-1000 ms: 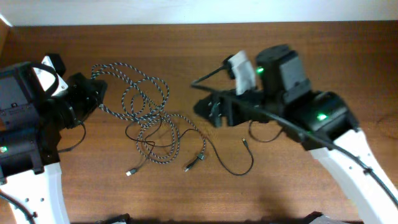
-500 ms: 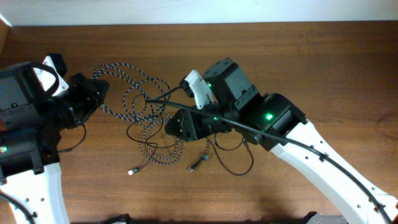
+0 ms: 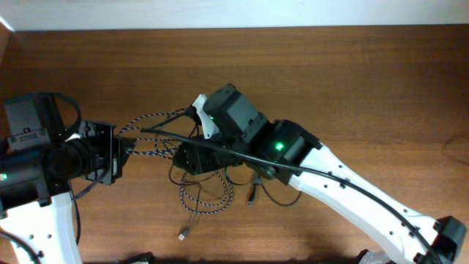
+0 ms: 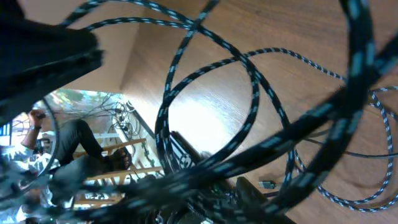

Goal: Untangle cables

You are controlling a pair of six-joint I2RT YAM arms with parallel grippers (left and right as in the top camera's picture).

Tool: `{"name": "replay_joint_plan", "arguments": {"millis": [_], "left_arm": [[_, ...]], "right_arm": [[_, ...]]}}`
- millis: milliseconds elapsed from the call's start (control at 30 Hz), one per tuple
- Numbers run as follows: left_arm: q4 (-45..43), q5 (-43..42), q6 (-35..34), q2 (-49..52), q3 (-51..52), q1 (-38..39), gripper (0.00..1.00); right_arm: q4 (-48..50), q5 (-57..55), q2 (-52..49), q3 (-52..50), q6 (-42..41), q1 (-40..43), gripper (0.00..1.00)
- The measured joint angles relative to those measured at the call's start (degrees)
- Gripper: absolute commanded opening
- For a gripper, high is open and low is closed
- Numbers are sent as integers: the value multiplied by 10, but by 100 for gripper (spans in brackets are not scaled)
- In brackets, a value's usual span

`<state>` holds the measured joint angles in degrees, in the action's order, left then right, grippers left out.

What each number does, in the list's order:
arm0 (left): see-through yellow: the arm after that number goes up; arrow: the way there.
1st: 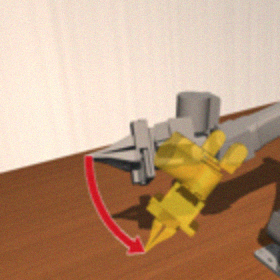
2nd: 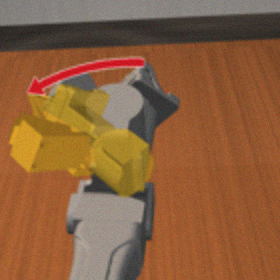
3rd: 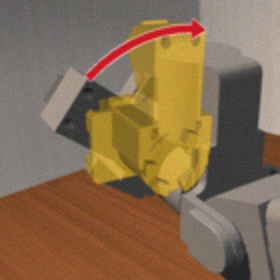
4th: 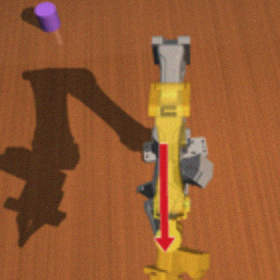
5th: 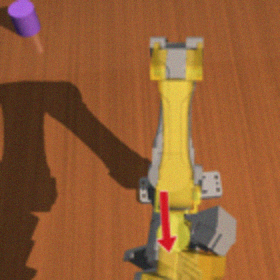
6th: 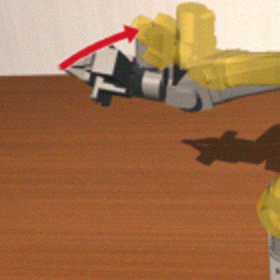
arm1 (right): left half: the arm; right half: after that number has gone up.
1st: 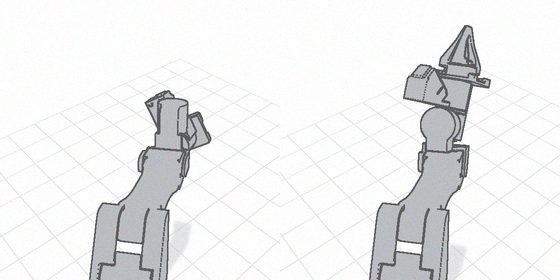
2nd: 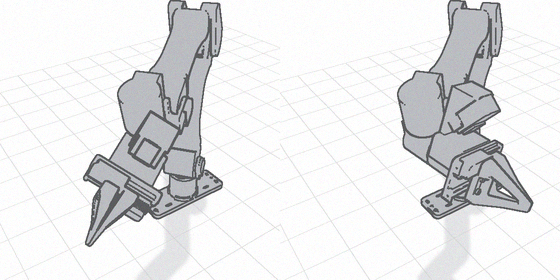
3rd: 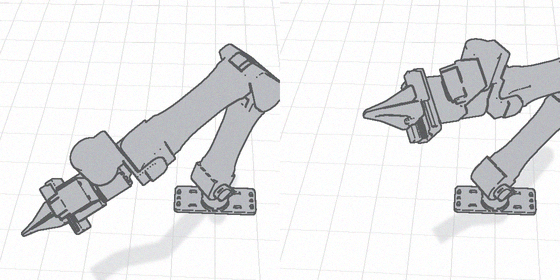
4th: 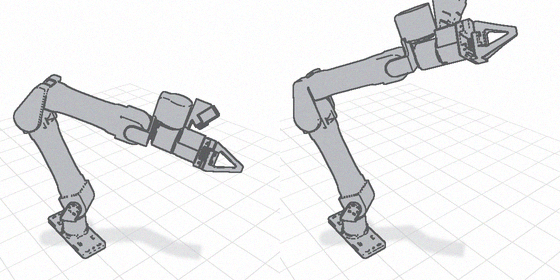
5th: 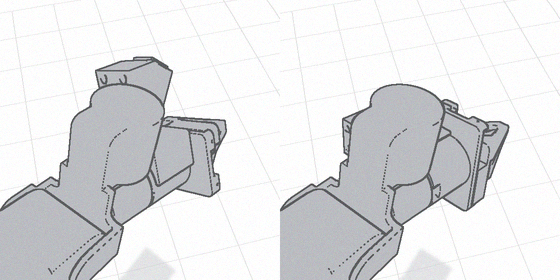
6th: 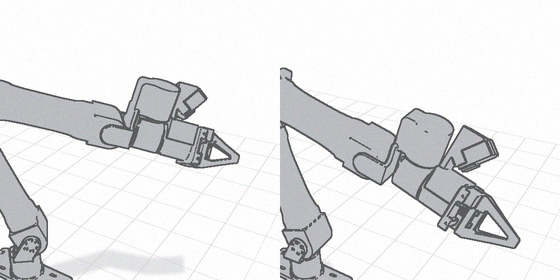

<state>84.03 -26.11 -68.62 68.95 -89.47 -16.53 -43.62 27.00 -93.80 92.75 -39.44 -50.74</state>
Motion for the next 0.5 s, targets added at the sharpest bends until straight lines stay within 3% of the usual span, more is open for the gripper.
{"name": "replay_joint_plan", "arguments": {"millis": [67,100,133,267,333,500], "left_arm": [[8,0,-3,0,0,0,1],[14,-2,0,0,0,0,1],[15,-8,11,0,0,0,2],[18,-23,120,0,0,0,2],[22,70,167,0,0,1,4],[35,231,183,0,0,0,5]], "right_arm": [[20,0,-4,0,-9,0,35],[38,0,-4,0,-10,-1,24],[51,-9,-4,0,-12,-1,4],[18,-191,-4,0,17,3,4],[-19,-278,12,0,36,46,4],[-88,-376,178,0,48,307,4]]}}
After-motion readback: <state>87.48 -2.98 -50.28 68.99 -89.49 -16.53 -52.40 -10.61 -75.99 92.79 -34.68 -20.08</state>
